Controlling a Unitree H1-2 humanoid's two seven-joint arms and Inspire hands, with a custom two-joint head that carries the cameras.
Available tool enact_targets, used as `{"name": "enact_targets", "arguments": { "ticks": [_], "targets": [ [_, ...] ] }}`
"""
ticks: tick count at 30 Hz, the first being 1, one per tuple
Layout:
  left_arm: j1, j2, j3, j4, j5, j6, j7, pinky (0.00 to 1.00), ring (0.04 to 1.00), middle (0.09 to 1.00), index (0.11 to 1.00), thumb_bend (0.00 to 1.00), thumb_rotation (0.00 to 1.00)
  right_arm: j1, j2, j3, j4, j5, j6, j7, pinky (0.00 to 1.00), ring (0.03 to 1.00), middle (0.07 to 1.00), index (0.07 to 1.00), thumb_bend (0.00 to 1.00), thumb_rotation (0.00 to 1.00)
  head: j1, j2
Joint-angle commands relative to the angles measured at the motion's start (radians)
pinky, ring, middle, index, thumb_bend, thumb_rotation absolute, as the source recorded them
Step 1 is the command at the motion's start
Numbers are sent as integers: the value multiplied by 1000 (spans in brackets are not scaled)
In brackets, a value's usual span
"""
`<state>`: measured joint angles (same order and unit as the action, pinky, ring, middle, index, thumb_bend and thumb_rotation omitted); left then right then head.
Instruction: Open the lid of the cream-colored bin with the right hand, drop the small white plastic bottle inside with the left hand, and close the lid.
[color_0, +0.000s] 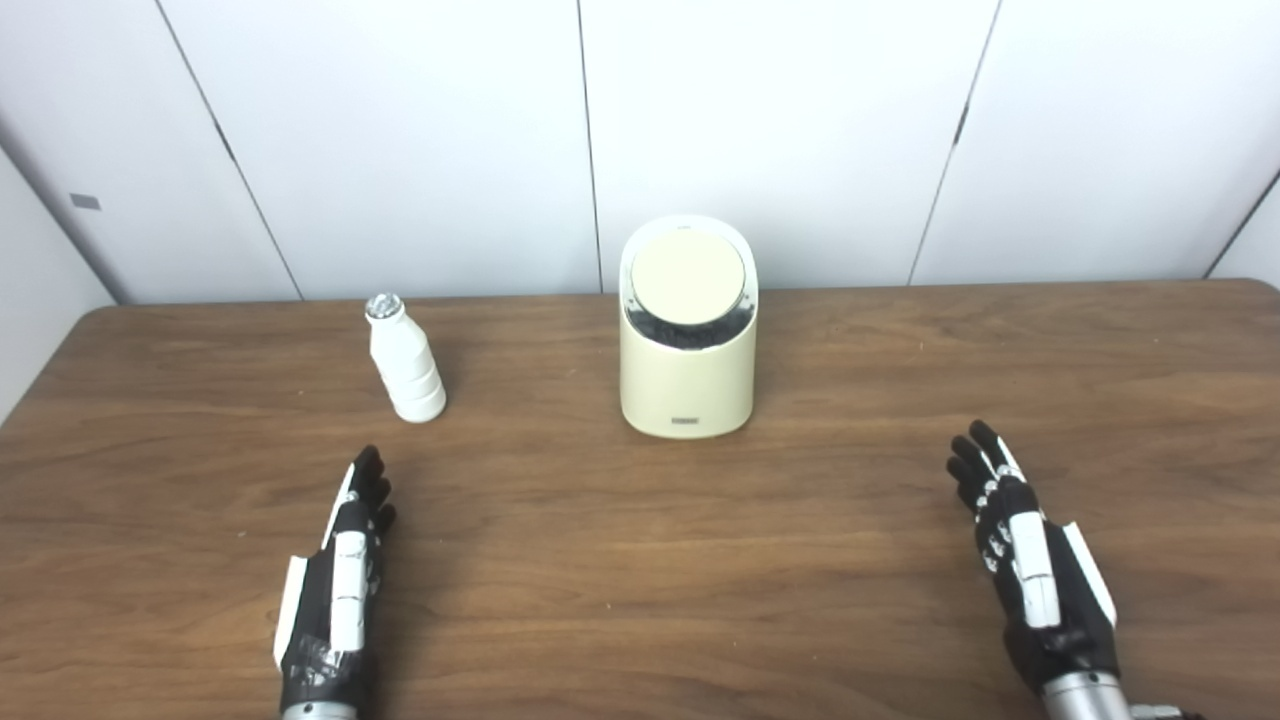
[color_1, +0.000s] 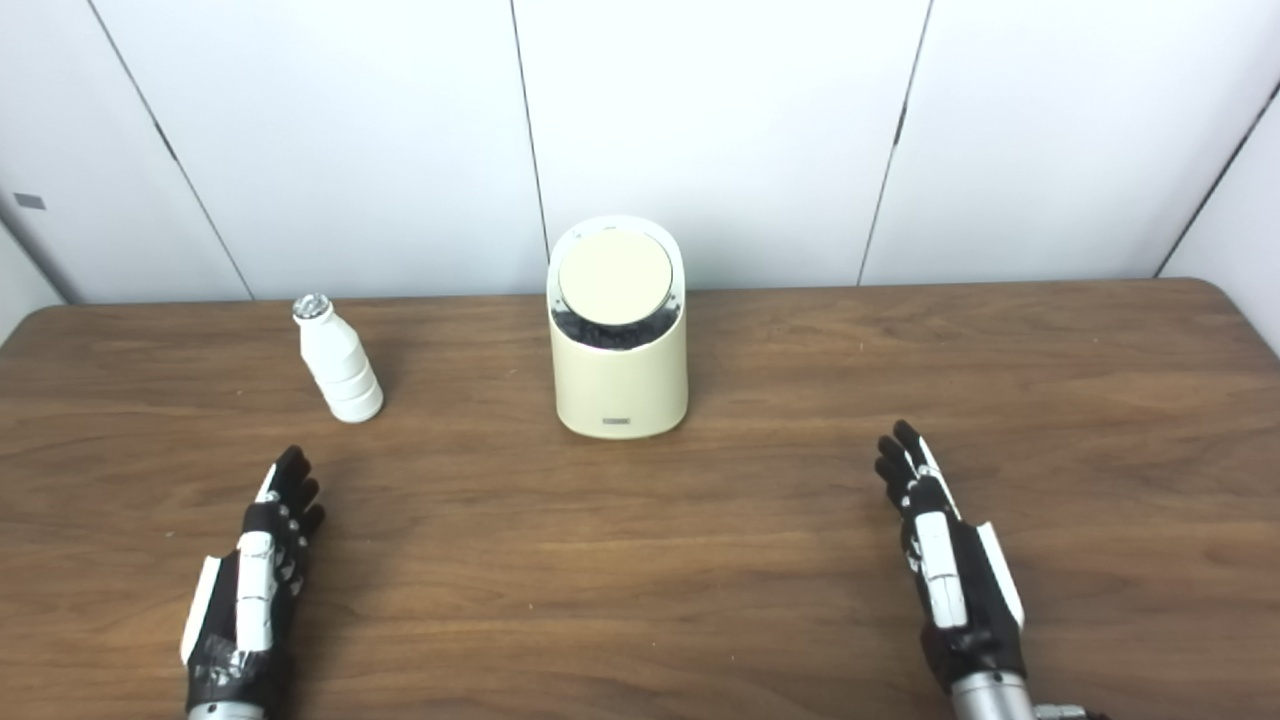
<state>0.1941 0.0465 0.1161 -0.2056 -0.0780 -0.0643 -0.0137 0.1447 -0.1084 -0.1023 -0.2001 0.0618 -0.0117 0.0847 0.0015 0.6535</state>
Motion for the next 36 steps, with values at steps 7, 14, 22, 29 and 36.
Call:
{"name": "enact_targets", "arguments": {
  "ticks": [7,14,22,29,36],
  "targets": [
    [15,14,-4,-6,10,-21,-6,1000,1000,1000,1000,599,1000,7,-4,1,-14,7,-9,-4,1000,941,946,951,572,1000,1,1],
    [19,13,-6,-13,18,-7,-2,1000,1000,999,1000,600,1000,8,-2,1,-19,7,-3,-6,1000,938,942,945,566,1000,1,1],
    [18,12,-5,-8,9,-18,-5,1000,1000,1000,999,602,999,7,-6,4,-19,3,-11,-2,999,938,943,952,556,1000,2,-2],
    [18,11,-11,0,19,-20,-5,1000,1000,1000,1000,588,1000,-18,-34,12,-32,-72,-8,-8,964,936,937,951,632,955,-2,-14],
    [18,-1,-19,11,24,-43,-4,1000,1000,1000,1000,577,1000,-126,-71,23,-84,-149,97,-13,897,924,928,939,708,776,3,-22]
  ]
}}
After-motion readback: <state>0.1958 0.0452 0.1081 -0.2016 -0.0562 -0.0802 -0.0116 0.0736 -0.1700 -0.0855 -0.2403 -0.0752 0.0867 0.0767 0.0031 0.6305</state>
